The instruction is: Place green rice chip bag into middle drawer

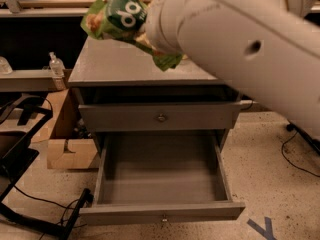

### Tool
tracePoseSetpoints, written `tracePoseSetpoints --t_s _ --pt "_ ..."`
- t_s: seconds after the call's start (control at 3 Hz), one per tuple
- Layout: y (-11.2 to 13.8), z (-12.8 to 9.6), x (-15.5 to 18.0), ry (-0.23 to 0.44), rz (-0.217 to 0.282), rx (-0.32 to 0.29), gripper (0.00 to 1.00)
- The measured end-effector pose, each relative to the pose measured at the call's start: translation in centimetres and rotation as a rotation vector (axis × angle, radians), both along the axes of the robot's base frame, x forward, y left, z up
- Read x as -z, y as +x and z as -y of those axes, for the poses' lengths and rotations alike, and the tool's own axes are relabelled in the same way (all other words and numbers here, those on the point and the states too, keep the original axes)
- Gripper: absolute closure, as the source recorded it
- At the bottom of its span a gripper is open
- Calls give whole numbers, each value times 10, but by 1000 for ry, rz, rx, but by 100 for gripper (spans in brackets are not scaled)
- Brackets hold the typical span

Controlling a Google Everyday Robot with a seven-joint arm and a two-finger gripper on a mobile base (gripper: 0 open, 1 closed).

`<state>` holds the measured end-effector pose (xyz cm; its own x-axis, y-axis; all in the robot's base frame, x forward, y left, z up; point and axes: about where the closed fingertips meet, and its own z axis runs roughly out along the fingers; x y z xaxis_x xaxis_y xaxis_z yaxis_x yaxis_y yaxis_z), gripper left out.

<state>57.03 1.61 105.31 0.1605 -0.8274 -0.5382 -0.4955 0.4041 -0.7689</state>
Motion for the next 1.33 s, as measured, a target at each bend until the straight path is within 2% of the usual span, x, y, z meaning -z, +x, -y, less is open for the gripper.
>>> tracePoseSetpoints --t_s 0.33,0.67,1.0,1.33 --pt "-13 29 60 96 -92 76 100" --pt "-34 57 116 154 -170 130 100" --pt "-49 71 164 186 -274 157 100" --pt "-51 71 167 201 -288 157 100"
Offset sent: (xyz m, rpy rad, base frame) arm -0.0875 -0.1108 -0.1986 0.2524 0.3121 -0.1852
